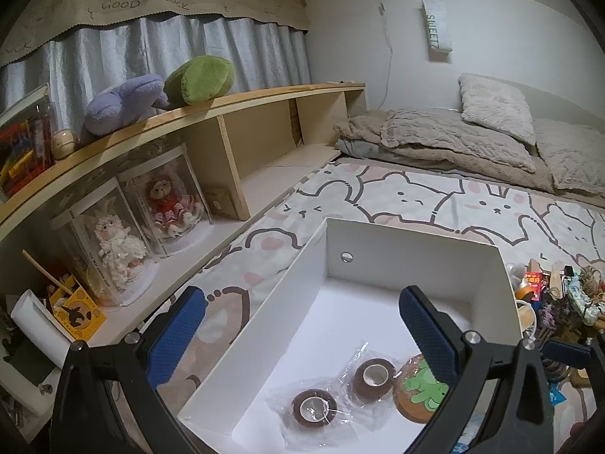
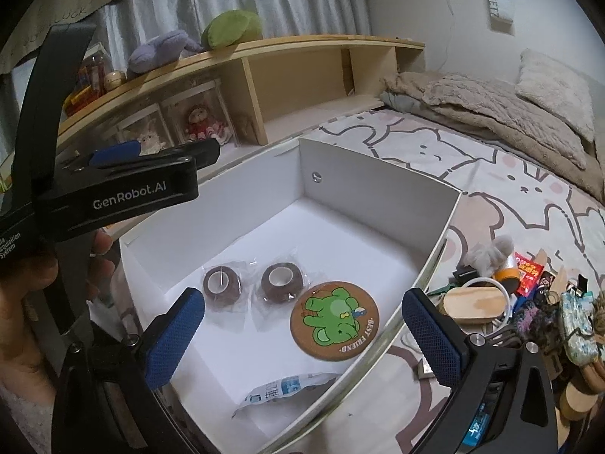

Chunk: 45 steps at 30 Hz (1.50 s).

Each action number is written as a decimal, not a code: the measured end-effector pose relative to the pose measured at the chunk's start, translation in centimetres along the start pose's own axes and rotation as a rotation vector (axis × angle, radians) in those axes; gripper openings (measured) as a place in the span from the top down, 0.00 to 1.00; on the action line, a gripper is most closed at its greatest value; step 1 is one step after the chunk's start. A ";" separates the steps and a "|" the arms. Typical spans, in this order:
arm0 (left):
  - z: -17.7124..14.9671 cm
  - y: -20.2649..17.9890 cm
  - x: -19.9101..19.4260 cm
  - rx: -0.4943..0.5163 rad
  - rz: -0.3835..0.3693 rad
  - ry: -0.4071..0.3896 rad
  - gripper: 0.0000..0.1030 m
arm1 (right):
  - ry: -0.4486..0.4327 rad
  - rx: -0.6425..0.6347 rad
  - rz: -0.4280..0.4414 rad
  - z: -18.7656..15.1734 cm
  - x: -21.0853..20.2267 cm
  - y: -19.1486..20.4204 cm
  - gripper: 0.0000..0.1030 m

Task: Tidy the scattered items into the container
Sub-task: 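Withdraw both open tools from the box back toward the clutter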

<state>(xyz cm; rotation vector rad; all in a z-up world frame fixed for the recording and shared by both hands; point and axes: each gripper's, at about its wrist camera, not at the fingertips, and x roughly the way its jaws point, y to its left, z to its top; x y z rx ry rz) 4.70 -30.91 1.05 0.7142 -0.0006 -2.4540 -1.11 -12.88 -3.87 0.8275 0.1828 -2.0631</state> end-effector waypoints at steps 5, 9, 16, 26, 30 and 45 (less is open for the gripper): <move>0.0 0.0 0.0 -0.003 0.002 -0.001 0.00 | -0.007 0.005 -0.010 0.0 -0.1 -0.2 0.00; 0.0 -0.1 -0.2 -0.002 0.013 -0.010 0.00 | -0.021 0.008 -0.023 0.0 -0.4 -0.5 0.00; 0.2 -0.4 -0.5 0.006 0.019 -0.022 0.00 | -0.046 0.029 -0.035 0.2 -1.1 -1.3 0.00; 0.6 -1.4 -1.2 -0.012 -0.034 -0.049 0.00 | -0.091 0.057 -0.075 0.5 -2.8 -3.1 0.00; 0.8 -2.2 -1.6 -0.007 -0.034 -0.064 0.00 | -0.114 0.073 -0.090 0.6 -3.8 -4.1 0.00; 1.5 -5.5 -3.6 0.008 -0.121 -0.114 0.00 | -0.185 0.148 -0.194 0.0 -8.7 -9.5 0.00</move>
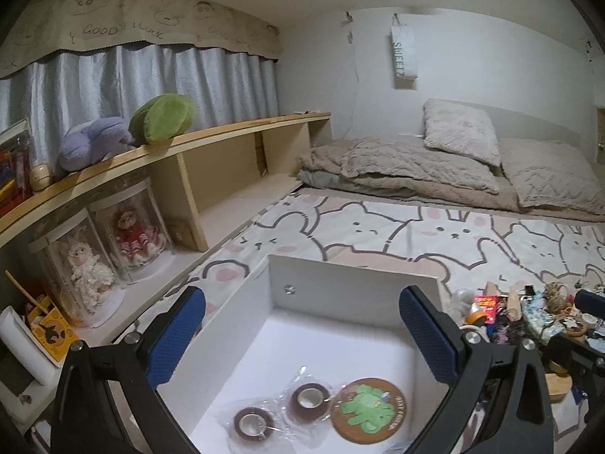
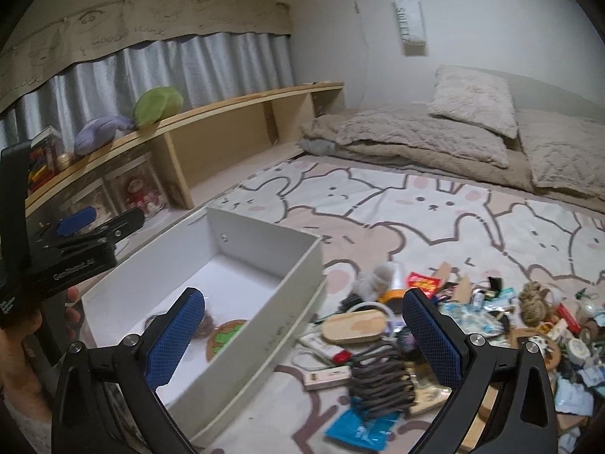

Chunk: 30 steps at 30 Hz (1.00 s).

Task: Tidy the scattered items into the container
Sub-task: 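Withdraw both open tools from the box back toward the clutter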

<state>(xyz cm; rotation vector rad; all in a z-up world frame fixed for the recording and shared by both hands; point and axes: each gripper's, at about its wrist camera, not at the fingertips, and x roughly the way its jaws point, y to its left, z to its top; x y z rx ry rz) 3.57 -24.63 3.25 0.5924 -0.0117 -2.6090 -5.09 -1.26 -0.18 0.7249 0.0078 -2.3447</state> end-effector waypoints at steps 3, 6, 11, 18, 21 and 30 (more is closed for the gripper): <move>0.2 -0.9 -0.2 0.010 -0.008 -0.009 0.00 | -0.007 0.011 -0.026 0.1 -0.9 -1.3 0.00; 0.3 -2.0 -0.5 0.023 -0.026 -0.015 0.00 | -0.014 0.014 -0.057 0.2 -1.8 -2.6 0.00; 0.6 -4.3 -0.8 0.052 -0.064 -0.025 0.00 | -0.026 0.026 -0.098 0.2 -3.5 -4.7 0.00; 1.1 -7.9 -1.7 0.100 -0.128 -0.048 0.00 | -0.042 0.058 -0.145 0.4 -5.5 -7.5 0.00; 1.2 -9.2 -1.9 0.112 -0.165 -0.051 0.00 | -0.057 0.053 -0.179 0.4 -6.5 -8.5 0.00; 1.6 -12.8 -2.1 0.091 -0.292 -0.063 0.00 | -0.093 0.083 -0.248 0.0 -9.0 -12.1 0.00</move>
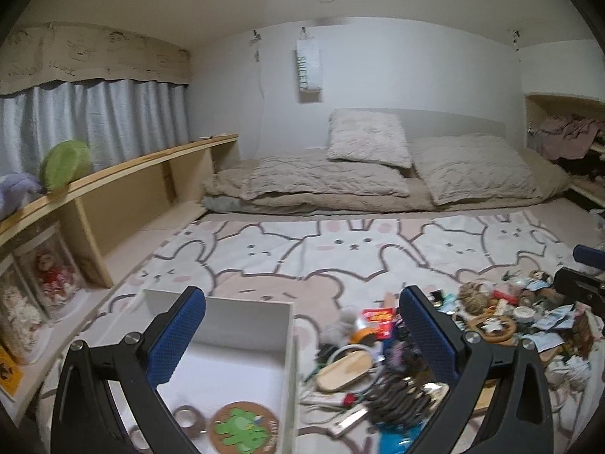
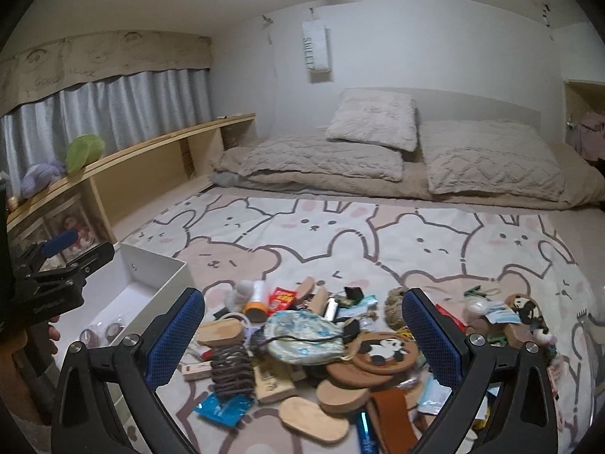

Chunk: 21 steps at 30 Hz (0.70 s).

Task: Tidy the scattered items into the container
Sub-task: 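Withdraw both open tools from the box back toward the clutter, then move the right tool over the red cigarette box beside the pink scissors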

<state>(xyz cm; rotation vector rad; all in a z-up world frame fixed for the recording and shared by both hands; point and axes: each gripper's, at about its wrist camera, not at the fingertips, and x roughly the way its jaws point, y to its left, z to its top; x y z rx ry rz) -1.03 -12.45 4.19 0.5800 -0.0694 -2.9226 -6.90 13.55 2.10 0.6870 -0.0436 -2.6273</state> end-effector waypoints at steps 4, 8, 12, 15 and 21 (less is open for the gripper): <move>0.1 -1.1 0.2 -0.017 -0.041 -0.016 0.00 | -0.006 0.010 -0.025 -0.3 -0.4 -1.6 0.00; 0.0 -2.3 0.4 -0.017 -0.067 -0.026 0.00 | -0.021 0.034 -0.052 -0.7 -0.9 -3.3 0.00; -0.2 -3.4 0.8 -0.005 -0.089 -0.028 0.00 | -0.034 0.067 -0.072 -0.8 -1.3 -5.0 0.00; -0.4 -4.2 1.0 0.002 -0.113 -0.032 0.00 | -0.049 0.093 -0.092 -0.9 -1.8 -6.4 0.00; -0.7 -5.3 1.3 0.004 -0.158 -0.035 0.00 | -0.063 0.139 -0.136 -1.4 -2.5 -8.9 0.00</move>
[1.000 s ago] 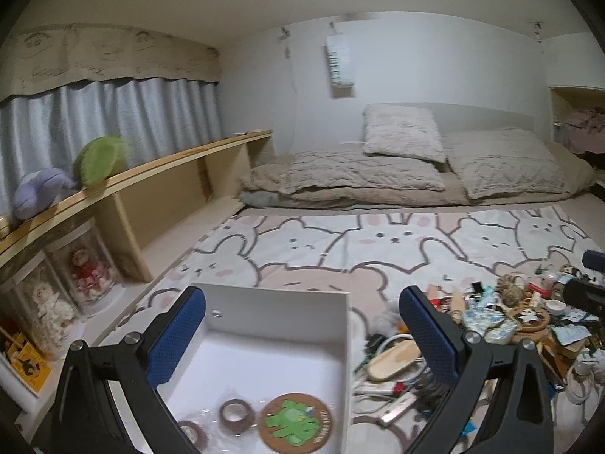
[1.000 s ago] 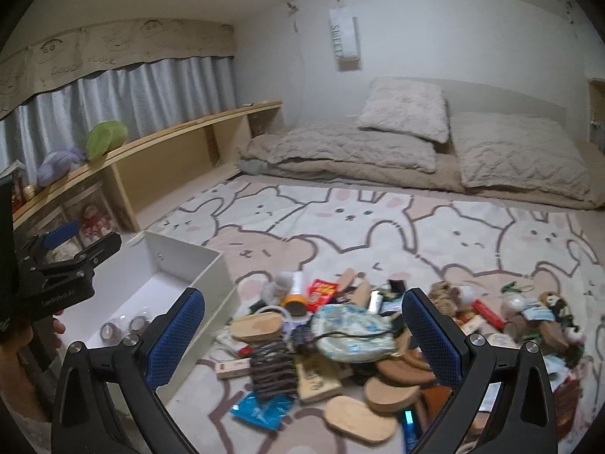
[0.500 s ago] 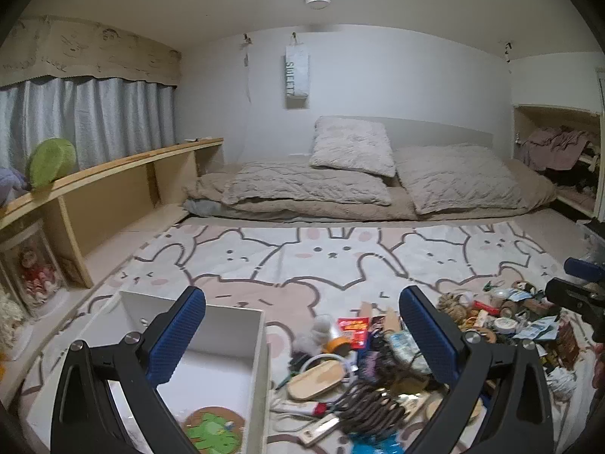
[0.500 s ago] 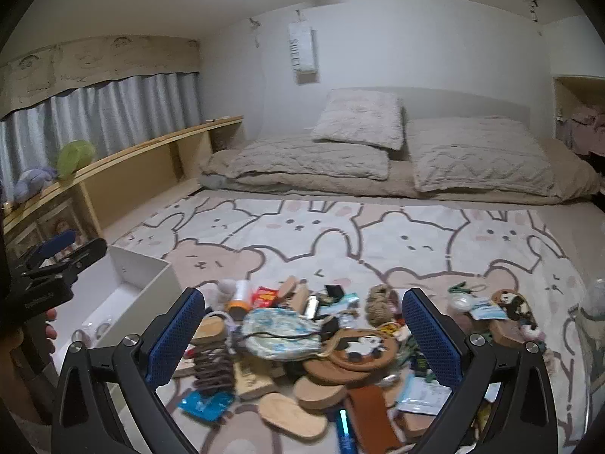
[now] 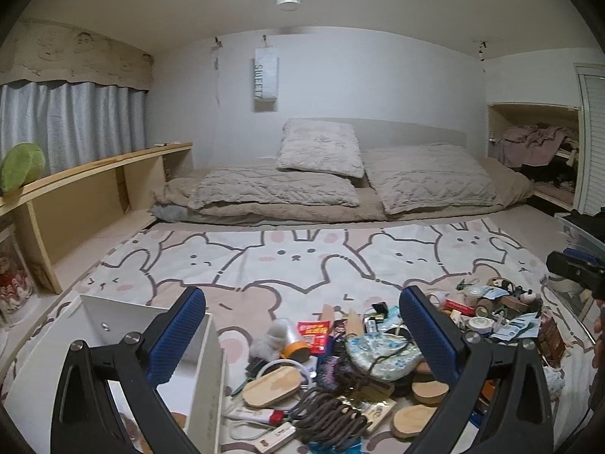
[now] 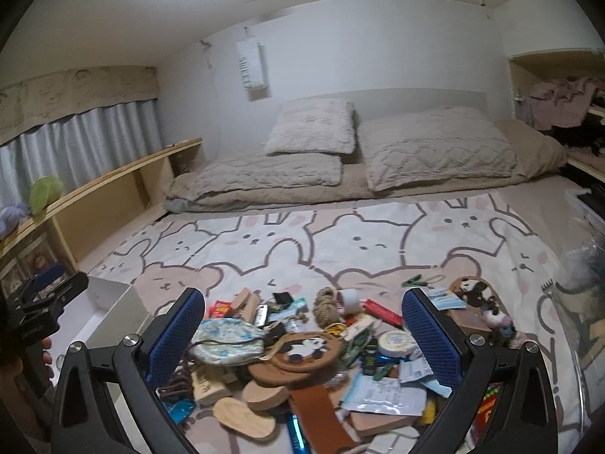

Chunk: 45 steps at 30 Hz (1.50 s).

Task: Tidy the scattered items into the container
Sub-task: 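Move the right tool over the red cigarette box beside the pink scissors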

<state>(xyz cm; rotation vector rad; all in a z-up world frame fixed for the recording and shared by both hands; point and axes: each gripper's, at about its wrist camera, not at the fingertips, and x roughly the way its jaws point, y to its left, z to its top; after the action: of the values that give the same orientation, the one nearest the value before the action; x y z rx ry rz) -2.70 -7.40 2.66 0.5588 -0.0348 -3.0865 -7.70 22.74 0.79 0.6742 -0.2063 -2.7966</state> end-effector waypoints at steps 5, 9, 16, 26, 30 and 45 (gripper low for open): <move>-0.3 -0.7 0.6 -0.014 -0.032 0.011 0.00 | -0.004 0.042 -0.044 -0.3 -0.1 -2.4 0.00; -0.6 -1.5 0.9 0.009 -0.049 0.021 0.00 | 0.004 0.046 -0.112 -1.1 0.3 -3.9 0.00; -1.3 -2.4 1.5 0.022 -0.123 0.058 0.00 | 0.039 0.084 -0.189 -2.1 1.1 -6.9 0.00; -3.5 -2.8 3.3 0.033 -0.127 0.134 0.00 | 0.092 0.174 -0.258 -3.6 2.8 -11.6 0.00; -4.3 -2.5 4.1 0.031 -0.126 0.171 0.00 | 0.114 0.192 -0.281 -4.3 3.3 -13.1 0.00; -6.7 -2.2 5.8 -0.008 -0.128 0.281 0.00 | 0.206 0.270 -0.400 -7.3 2.9 -17.2 0.00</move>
<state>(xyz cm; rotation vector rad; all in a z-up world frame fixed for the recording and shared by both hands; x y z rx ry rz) -5.79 -5.38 -5.71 1.0258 0.0145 -3.0922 -10.49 37.85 -10.31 1.1768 -0.4595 -3.0724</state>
